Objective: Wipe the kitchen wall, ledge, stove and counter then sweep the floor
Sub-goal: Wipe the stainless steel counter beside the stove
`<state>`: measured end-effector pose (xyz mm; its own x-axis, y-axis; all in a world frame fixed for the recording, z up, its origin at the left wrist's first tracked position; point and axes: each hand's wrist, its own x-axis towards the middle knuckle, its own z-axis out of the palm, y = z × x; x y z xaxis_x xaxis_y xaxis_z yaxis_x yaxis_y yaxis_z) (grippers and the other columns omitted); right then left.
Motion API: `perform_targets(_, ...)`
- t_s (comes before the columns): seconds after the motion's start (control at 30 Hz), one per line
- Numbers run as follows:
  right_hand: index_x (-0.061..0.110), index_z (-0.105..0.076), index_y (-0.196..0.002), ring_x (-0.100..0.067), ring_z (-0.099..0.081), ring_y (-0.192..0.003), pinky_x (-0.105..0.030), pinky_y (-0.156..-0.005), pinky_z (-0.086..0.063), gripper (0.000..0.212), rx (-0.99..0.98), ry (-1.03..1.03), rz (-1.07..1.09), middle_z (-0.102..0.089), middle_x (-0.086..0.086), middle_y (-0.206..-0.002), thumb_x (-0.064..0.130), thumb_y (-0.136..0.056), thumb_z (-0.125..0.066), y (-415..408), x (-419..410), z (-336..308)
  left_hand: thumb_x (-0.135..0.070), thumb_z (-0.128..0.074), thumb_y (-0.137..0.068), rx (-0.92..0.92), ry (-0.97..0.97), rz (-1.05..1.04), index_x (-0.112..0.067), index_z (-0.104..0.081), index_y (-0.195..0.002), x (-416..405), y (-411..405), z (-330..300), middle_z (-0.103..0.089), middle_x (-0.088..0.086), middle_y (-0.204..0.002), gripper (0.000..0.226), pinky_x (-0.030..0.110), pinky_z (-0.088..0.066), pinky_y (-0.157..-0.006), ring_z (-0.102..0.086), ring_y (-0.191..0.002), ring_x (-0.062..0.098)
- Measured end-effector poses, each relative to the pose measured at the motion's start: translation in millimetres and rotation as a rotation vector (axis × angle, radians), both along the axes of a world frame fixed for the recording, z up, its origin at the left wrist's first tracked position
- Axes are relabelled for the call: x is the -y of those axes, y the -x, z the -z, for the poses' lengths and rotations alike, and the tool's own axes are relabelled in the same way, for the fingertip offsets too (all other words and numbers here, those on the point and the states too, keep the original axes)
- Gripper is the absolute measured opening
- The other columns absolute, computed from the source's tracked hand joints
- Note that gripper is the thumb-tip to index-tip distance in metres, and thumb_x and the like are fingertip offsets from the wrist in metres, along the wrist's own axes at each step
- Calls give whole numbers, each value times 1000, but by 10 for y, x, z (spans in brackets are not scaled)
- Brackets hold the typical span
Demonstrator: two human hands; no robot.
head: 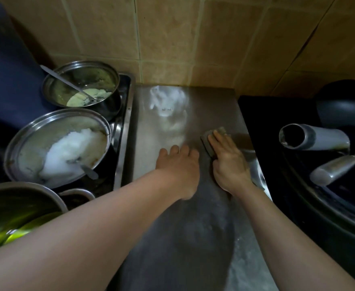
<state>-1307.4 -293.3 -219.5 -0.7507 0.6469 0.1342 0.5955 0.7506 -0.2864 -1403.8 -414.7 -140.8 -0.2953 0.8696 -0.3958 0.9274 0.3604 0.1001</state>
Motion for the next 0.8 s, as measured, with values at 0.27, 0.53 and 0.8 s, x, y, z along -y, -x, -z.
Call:
perform_targets(0.27,8,-35,-143,-28,-12,-145,-25,-116,0,73,-66,83,-95,-23,-10,-154,13,-71,-25,99,-390,47,-18,-54,-90,35,-128,-252,-14,-15,-147,-110,-178,168,-18,6,-152,69,43,-22,-109,-22,-138,27)
perform_targets(0.53,7,-41,-141,-32,-27,-140,-37,-119,-13,68,-66,11,-166,-34,-12,-150,10,-74,-32,46,-275,77,-15,-52,-90,66,-210,-469,-14,-10,-149,142,-282,236,-5,4,-157,72,44,-13,-114,-9,-144,25)
perform_targets(0.8,13,-35,-145,-24,-19,-144,-32,-119,-10,63,-49,26,-262,-28,-7,-153,7,-82,-32,109,204,87,-14,-48,-89,76,-257,-517,-16,-12,-148,381,-192,335,-6,3,-157,70,43,-11,-114,-9,-143,22)
